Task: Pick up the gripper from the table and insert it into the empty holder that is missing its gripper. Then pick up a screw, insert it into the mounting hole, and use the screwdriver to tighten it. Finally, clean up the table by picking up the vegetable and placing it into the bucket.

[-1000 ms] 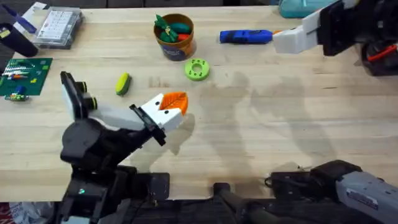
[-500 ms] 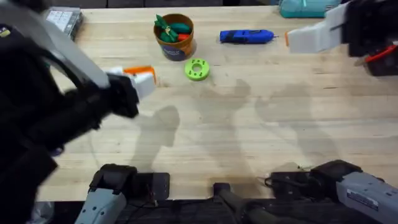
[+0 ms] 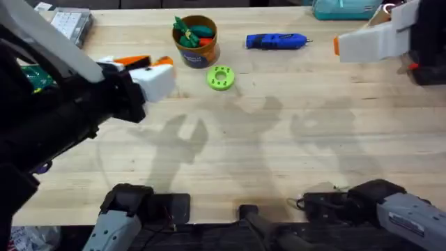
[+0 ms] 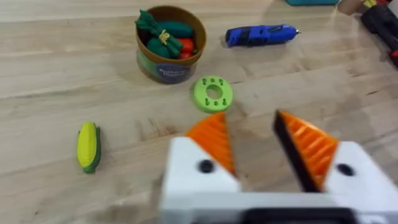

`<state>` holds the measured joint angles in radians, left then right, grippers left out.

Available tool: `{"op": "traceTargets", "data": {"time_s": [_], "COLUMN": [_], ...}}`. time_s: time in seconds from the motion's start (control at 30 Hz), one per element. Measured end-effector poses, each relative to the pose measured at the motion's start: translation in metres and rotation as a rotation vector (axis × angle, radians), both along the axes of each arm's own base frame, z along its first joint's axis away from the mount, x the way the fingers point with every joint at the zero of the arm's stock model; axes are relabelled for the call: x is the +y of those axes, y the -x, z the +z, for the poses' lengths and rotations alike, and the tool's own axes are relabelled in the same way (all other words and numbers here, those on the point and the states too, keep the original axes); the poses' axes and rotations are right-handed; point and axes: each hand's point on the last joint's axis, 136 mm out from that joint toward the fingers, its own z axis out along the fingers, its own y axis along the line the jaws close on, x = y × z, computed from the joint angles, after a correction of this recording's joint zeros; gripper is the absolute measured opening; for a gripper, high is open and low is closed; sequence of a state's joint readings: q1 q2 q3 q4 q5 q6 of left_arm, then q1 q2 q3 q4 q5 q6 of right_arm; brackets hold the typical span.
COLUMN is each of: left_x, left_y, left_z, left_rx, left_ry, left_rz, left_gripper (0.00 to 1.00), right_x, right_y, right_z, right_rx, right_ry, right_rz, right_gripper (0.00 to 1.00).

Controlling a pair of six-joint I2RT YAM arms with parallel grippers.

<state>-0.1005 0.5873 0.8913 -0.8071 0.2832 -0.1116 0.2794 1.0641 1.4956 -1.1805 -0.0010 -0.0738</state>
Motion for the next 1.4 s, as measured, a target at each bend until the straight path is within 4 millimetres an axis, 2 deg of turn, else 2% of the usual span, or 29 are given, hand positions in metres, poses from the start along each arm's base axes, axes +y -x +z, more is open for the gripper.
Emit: {"op": "traceTargets", "data": {"time_s": [0.1, 0.13, 0.17, 0.43, 0.47, 0.6, 0.73, 1.0, 1.17, 1.2, 1.33, 1.37, 1.4], "left_x": [0.001, 0.001, 0.002, 0.022, 0.029, 0.038, 0.06, 0.117, 0.142, 0.15, 0.156, 0.156, 0.156], "left_y": [0.004, 0.005, 0.005, -0.014, -0.031, -0.049, -0.061, -0.085, -0.098, -0.108, -0.117, -0.118, -0.118], "left_z": [-0.008, -0.011, -0.013, -0.034, -0.057, -0.09, -0.125, -0.175, -0.201, -0.215, -0.232, -0.236, -0.24], "left_rx": [0.031, 0.042, 0.056, 0.257, 0.372, 0.505, 0.635, 0.748, 0.768, 0.768, 0.771, 0.777, 0.786], "left_ry": [-0.02, -0.028, -0.04, -0.201, -0.29, -0.349, -0.371, -0.355, -0.354, -0.356, -0.356, -0.356, -0.352], "left_rz": [-0.008, -0.008, -0.007, 0.042, 0.037, 0.02, 0.037, 0.11, 0.134, 0.139, 0.14, 0.137, 0.136], "left_gripper": [0.899, 0.961, 0.98, 0.986, 0.986, 0.986, 0.986, 0.986, 0.986, 0.986, 0.994, 0.979, 0.908], "right_x": [0.0, 0.0, 0.0, 0.0, 0.0, 0.0, 0.0, 0.0, 0.0, 0.0, 0.0, 0.0, 0.0], "right_y": [0.0, 0.0, 0.0, 0.001, 0.001, 0.001, 0.001, 0.001, 0.001, 0.001, 0.001, 0.001, 0.001], "right_z": [0.0, 0.0, 0.0, 0.0, -0.001, -0.001, -0.001, -0.001, -0.001, -0.001, -0.001, -0.001, -0.001], "right_rx": [0.0, 0.0, 0.0, 0.003, 0.003, 0.003, 0.003, 0.005, 0.006, 0.005, 0.007, 0.007, 0.008], "right_ry": [0.0, 0.0, 0.0, 0.001, 0.001, 0.001, 0.001, 0.001, 0.002, 0.002, -0.003, -0.006, -0.008], "right_rz": [0.0, 0.0, 0.0, 0.0, 0.0, 0.0, 0.0, 0.0, 0.0, 0.0, -0.005, -0.008, -0.011], "right_gripper": [0.993, 0.993, 0.993, 0.993, 0.993, 0.993, 0.993, 0.993, 0.993, 0.993, 0.993, 0.993, 0.993]}}
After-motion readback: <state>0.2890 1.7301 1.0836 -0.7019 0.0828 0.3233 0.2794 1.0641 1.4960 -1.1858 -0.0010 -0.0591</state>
